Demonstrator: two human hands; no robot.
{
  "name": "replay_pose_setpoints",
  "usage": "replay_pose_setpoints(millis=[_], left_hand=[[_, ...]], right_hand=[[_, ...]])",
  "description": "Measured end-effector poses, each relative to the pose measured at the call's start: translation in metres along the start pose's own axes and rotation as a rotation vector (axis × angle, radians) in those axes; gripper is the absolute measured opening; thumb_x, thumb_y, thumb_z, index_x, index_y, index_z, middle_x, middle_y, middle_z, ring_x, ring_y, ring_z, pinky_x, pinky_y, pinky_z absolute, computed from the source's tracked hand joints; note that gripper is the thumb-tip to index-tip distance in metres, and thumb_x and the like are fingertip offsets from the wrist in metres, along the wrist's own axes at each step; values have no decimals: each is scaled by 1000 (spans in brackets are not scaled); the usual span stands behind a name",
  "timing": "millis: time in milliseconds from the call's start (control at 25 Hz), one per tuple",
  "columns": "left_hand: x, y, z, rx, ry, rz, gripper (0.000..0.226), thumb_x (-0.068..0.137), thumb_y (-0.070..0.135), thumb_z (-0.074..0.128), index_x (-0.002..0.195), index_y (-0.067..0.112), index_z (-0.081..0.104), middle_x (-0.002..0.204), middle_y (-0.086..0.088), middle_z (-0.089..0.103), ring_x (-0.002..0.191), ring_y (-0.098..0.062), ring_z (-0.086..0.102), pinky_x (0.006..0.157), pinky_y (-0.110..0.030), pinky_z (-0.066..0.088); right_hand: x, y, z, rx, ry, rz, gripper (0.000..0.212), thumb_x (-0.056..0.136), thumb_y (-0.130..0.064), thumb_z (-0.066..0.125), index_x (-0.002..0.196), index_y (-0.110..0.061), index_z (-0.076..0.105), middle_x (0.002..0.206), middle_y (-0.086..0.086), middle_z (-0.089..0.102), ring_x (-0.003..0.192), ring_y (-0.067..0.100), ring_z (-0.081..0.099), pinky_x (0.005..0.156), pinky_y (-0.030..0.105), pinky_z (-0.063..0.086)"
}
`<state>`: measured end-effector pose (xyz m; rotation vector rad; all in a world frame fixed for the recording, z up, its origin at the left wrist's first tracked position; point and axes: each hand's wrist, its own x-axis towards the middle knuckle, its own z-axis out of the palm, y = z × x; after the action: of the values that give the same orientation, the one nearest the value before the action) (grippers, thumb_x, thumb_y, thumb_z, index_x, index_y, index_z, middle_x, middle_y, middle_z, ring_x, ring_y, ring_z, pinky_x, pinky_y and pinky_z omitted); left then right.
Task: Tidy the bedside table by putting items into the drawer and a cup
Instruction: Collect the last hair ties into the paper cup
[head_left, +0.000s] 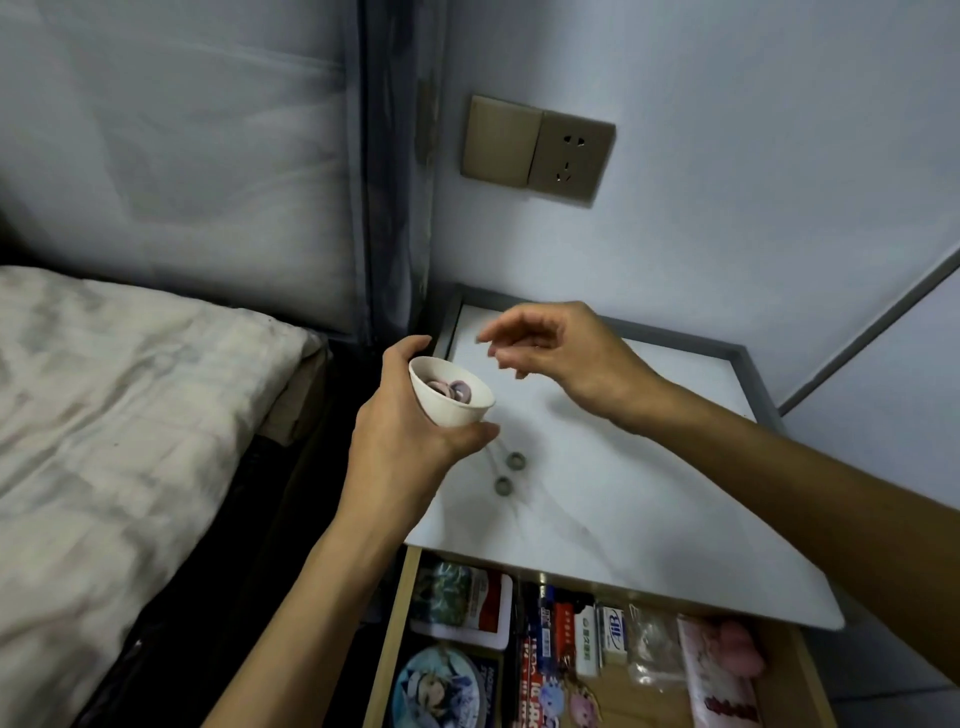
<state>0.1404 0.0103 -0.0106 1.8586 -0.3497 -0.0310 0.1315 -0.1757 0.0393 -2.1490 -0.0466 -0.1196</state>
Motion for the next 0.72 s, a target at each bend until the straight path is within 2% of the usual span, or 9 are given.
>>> replay_pose_setpoints(millis=[80, 160, 200, 280, 400, 480, 520, 640, 720], left_hand=[[0, -1, -2, -6, 20, -5, 89, 60, 25, 90, 135, 30, 42, 95, 20, 55, 86, 3, 57, 66, -8, 45], [0, -2, -3, -4, 43, -13, 88, 61, 25, 90, 135, 30, 42, 94, 21, 54, 89, -4, 59, 70, -14, 46], [0, -3, -4, 0, 52, -17, 88, 62, 25, 90, 135, 30, 42, 94, 21, 54, 90, -6, 58, 72, -18, 47], [0, -4, -4, 6, 58, -16, 87, 62, 26, 89, 135, 29, 41, 94, 21, 54, 91, -6, 58, 71, -17, 46], [0, -5, -4, 12, 51, -20, 87, 63, 27, 89, 135, 30, 41, 98, 16, 54, 86, -3, 57, 64, -10, 43], [0, -4, -2, 22, 33, -23, 88, 63, 28, 89, 136, 29, 40, 103, 13, 55, 86, -4, 57, 61, -8, 43], [0, -5, -1, 28, 24, -22, 89, 63, 28, 89, 137, 29, 40, 105, 11, 56, 87, -6, 57, 61, -8, 42], [0, -5, 1, 30, 7, -18, 89, 62, 28, 89, 137, 29, 40, 109, 8, 58, 91, -10, 57, 63, -9, 41], [-1, -5, 2, 37, -6, -7, 89, 63, 28, 89, 137, 29, 40, 109, 7, 57, 92, -12, 58, 64, -10, 42]], right_hand=[[-3, 32, 1, -240, -21, 72, 16, 87, -14, 71, 103, -15, 73, 93, 4, 71, 78, 8, 62, 70, 23, 51], [-15, 62, 14, -454, -158, 193, 33, 82, -32, 76, 111, -19, 69, 99, -5, 65, 81, 6, 59, 71, 18, 45], [-23, 74, 23, -474, -221, 239, 40, 80, -36, 77, 115, -19, 66, 99, -10, 59, 82, 4, 56, 71, 15, 43], [-37, 90, 43, -415, -229, 226, 39, 78, -34, 79, 111, -18, 65, 96, -10, 51, 85, 3, 55, 74, 14, 45], [-46, 101, 59, -376, -123, 149, 16, 81, -21, 76, 95, -19, 69, 97, -4, 55, 87, 9, 58, 77, 15, 43], [-49, 100, 62, -431, -133, 123, 8, 87, -17, 69, 95, -19, 69, 95, -6, 59, 87, 9, 59, 75, 11, 42], [-52, 99, 62, -489, -158, 106, 8, 91, -17, 65, 98, -18, 68, 96, -5, 60, 88, 11, 59, 77, 13, 43], [-60, 102, 56, -725, -234, 46, 13, 94, -17, 55, 105, -14, 62, 100, 4, 62, 88, 19, 61, 79, 30, 51], [-62, 103, 46, -744, -277, 89, 15, 90, -13, 59, 104, -11, 63, 96, 4, 65, 84, 19, 63, 75, 31, 52]])
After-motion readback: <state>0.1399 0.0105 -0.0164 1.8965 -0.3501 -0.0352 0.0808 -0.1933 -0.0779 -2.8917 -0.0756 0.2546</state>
